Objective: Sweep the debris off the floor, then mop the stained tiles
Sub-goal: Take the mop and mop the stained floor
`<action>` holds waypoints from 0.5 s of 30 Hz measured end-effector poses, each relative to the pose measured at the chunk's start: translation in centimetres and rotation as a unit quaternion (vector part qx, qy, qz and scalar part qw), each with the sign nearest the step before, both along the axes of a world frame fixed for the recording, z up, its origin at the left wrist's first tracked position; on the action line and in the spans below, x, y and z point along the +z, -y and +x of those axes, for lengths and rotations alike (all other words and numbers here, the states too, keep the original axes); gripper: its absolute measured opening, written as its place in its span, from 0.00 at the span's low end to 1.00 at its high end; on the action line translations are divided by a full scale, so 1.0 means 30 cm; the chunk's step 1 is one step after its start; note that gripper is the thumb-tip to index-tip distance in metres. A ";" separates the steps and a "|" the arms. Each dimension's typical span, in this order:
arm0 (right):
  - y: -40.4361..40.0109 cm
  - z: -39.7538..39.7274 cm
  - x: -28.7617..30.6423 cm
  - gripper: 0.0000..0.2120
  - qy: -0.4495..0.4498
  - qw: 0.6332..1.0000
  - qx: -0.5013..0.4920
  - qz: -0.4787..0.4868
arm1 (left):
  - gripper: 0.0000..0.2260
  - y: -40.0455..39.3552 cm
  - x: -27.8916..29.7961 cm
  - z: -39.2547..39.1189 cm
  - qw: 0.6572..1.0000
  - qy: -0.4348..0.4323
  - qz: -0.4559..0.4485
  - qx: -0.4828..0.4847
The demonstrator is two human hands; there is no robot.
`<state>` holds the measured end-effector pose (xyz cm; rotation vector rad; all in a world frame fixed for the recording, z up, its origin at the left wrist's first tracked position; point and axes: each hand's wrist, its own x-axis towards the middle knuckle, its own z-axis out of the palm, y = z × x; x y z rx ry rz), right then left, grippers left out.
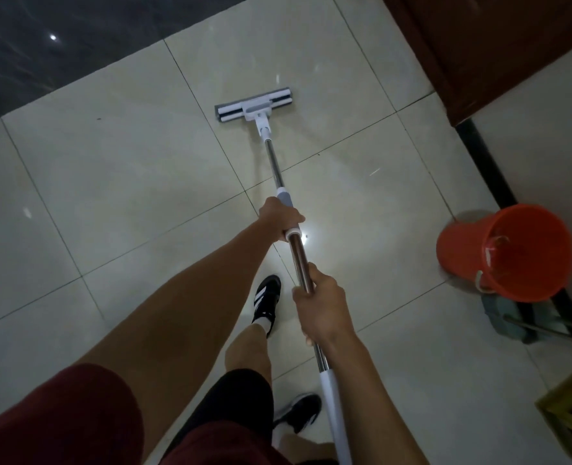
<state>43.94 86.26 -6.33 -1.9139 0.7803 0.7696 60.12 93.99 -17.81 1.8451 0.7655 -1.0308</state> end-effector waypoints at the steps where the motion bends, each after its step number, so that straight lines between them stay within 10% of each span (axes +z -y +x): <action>1: 0.006 0.002 0.006 0.17 -0.001 1.000 0.001 -0.001 | 0.17 0.006 0.003 -0.004 1.000 0.003 0.005 0.004; 8: -0.001 -0.069 0.048 0.23 0.024 0.999 0.039 -0.025 | 0.18 -0.007 0.044 -0.079 0.998 0.029 -0.002 0.054; 15: 0.053 -0.270 0.152 0.27 0.098 0.974 0.153 -0.135 | 0.09 -0.001 0.156 -0.276 0.947 0.028 -0.206 0.245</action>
